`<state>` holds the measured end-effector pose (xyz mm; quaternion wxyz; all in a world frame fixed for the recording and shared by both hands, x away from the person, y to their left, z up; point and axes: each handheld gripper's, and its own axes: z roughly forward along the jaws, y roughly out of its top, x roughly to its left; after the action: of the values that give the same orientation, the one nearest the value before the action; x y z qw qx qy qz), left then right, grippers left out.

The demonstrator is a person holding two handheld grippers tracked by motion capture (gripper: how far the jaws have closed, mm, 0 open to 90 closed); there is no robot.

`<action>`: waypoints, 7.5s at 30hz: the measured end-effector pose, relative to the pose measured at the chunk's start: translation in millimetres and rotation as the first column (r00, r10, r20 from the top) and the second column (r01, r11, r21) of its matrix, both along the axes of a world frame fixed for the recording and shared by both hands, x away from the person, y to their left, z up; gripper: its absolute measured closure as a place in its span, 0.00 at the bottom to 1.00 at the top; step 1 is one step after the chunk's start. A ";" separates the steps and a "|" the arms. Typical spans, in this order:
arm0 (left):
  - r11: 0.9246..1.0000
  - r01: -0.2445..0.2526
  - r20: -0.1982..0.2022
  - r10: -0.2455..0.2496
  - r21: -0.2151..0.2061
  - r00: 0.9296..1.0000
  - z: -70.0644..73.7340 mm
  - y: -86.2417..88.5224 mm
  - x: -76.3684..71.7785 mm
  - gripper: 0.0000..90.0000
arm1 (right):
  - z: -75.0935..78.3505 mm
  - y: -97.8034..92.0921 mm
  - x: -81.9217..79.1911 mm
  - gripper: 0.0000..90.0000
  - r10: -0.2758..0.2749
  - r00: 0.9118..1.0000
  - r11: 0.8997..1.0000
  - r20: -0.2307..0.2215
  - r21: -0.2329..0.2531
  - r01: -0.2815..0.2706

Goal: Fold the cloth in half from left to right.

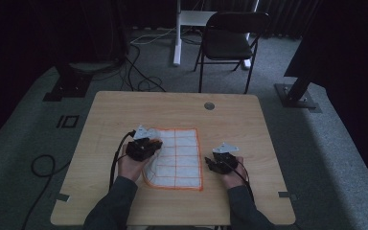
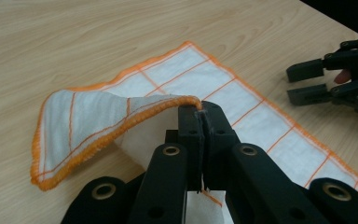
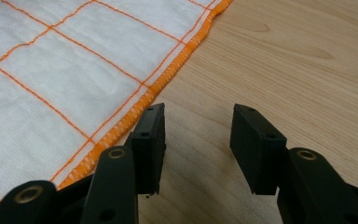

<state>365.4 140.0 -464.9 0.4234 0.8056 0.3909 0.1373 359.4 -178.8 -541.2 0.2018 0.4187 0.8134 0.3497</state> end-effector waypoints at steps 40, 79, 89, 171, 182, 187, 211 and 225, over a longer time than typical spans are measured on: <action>0.988 0.154 -0.054 -0.153 0.015 0.987 -12.8 -69.9 7.2 0.78 | -0.4 0.6 0.2 0.61 0.004 1.000 1.000 0.001 -0.002 -0.004; 0.999 0.052 -0.180 -0.052 -0.001 0.982 -56.9 -14.0 -7.9 0.93 | -1.1 2.5 0.1 0.61 0.008 1.000 1.000 0.000 -0.005 -0.008; 0.992 0.127 -0.109 -0.125 0.009 0.986 -36.2 -36.7 -16.3 0.98 | -0.1 2.0 -0.5 0.61 0.006 1.000 1.000 0.000 -0.003 -0.006; 0.984 0.156 -0.070 -0.150 0.085 0.986 -55.2 -51.4 -56.2 0.72 | 18.1 45.0 16.9 0.62 0.124 0.991 0.992 0.050 -0.005 -0.124; 0.980 0.090 -0.067 -0.079 0.180 0.995 -67.4 -45.1 -52.4 0.84 | 14.6 77.0 22.3 0.60 0.241 0.970 0.969 0.035 -0.063 -0.238; 0.979 0.034 -0.056 -0.023 0.202 0.998 -66.2 -31.1 -45.2 0.84 | 15.8 86.7 26.2 0.63 0.237 0.970 0.967 0.055 -0.109 -0.230; 0.981 0.141 -0.063 -0.133 0.132 0.989 -48.2 -61.0 -48.8 0.73 | 30.9 68.4 57.3 0.97 0.082 0.995 0.996 0.052 0.021 -0.084; 0.984 0.126 -0.077 -0.116 0.129 0.990 -53.7 -56.1 -47.4 0.71 | 16.0 61.3 75.6 0.89 -0.032 0.999 0.999 -0.013 -0.029 0.031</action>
<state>318.0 83.9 -518.6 0.3624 0.8587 0.3457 0.1090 434.9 -117.5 -525.1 0.2078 0.4310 0.8131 0.3317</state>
